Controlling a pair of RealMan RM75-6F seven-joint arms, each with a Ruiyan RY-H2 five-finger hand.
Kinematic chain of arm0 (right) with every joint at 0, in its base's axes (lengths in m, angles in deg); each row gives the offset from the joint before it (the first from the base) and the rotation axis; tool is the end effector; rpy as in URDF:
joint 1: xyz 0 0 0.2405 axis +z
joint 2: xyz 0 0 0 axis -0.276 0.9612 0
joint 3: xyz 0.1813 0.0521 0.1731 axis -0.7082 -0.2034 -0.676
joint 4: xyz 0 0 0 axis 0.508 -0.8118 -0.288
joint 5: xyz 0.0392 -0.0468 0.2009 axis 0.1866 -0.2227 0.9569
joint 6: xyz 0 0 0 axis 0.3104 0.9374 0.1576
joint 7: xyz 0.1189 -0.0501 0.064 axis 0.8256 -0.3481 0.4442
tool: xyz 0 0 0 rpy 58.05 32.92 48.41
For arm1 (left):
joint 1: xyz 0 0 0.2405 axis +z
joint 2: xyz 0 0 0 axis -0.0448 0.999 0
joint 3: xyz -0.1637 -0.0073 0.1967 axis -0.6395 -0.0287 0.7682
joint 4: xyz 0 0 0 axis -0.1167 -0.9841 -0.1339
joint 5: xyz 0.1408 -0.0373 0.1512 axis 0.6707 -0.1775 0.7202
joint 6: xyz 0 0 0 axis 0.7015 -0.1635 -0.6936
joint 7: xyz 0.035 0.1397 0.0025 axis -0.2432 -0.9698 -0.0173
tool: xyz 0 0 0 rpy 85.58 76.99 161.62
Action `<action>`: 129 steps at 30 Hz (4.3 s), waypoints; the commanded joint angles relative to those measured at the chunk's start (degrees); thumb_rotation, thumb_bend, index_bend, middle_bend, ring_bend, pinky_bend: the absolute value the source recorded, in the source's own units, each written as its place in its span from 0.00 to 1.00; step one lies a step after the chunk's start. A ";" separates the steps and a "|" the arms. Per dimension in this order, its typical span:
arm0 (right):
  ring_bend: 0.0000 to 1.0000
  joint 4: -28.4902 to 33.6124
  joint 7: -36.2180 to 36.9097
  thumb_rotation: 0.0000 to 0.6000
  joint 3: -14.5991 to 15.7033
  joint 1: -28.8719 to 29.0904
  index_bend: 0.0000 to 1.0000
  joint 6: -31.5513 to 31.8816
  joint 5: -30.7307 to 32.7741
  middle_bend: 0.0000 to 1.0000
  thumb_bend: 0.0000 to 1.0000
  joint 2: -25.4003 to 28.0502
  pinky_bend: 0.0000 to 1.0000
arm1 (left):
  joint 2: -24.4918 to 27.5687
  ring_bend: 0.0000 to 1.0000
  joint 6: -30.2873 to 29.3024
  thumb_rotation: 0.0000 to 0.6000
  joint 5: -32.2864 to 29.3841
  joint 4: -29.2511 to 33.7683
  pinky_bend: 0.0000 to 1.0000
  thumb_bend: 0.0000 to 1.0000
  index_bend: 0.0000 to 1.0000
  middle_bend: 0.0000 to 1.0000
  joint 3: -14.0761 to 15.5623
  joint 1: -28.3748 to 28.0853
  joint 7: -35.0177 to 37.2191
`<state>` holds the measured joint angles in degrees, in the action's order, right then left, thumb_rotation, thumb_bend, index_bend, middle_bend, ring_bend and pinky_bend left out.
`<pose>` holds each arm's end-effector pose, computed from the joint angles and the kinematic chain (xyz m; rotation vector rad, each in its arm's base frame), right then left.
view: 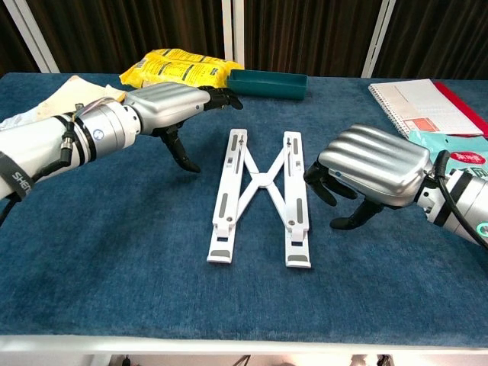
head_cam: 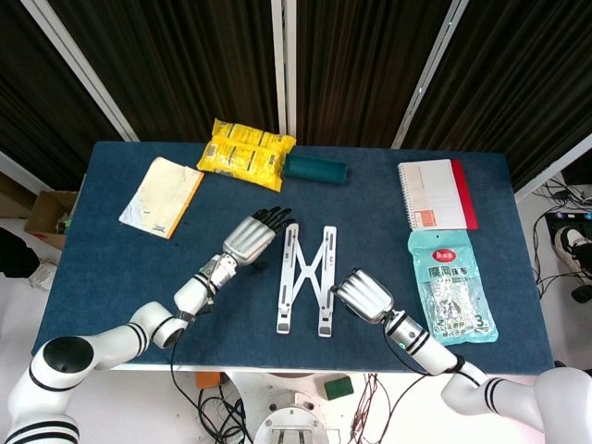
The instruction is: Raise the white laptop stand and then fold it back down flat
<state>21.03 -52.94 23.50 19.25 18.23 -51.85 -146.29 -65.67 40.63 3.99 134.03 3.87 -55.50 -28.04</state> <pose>-0.1768 -0.2818 -0.0615 2.1599 -0.4144 1.0597 -0.1177 0.3885 -0.0860 -2.0955 -0.7452 -1.0125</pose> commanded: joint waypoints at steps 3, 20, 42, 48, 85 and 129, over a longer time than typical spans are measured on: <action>0.82 -3.37 1.14 1.00 -0.21 0.47 0.76 1.69 -0.36 0.86 0.00 -3.14 0.81 | -1.15 0.03 0.22 1.00 -0.40 -1.38 0.16 0.01 0.09 0.00 -0.07 -0.30 4.61; 0.82 -15.80 5.36 1.00 -0.59 0.12 0.76 8.32 -0.29 0.86 0.00 -12.35 0.81 | -7.46 0.03 -4.81 1.00 2.67 -11.20 0.17 0.01 0.09 0.00 1.99 0.01 21.11; 0.71 -19.25 10.05 1.00 0.85 1.53 0.61 13.10 -1.46 0.72 0.00 -14.40 0.72 | -5.91 0.03 -9.39 1.00 2.95 -11.78 0.17 0.01 0.09 0.00 2.67 2.38 23.36; 0.32 8.21 5.88 1.00 0.81 9.51 0.20 0.35 -2.17 0.40 0.00 4.87 0.23 | 6.96 0.03 -15.40 1.00 -0.15 4.10 0.17 0.01 0.09 0.00 0.78 8.45 16.80; 0.00 8.48 -5.04 1.00 -1.49 30.79 0.05 -36.27 7.78 0.19 0.01 8.67 0.00 | 26.36 0.03 -26.04 1.00 -6.46 24.73 0.17 0.00 0.09 0.00 1.12 28.95 15.23; 0.00 33.13 8.42 1.00 5.07 -20.48 0.00 22.06 22.12 0.13 0.14 40.69 0.00 | 42.18 0.03 -41.15 1.00 -2.56 33.76 0.17 0.00 0.11 0.04 8.40 48.86 2.72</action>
<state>54.23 -49.35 26.43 3.36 36.88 -29.29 -108.08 -24.15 1.42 -0.54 166.22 10.77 -8.15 -25.74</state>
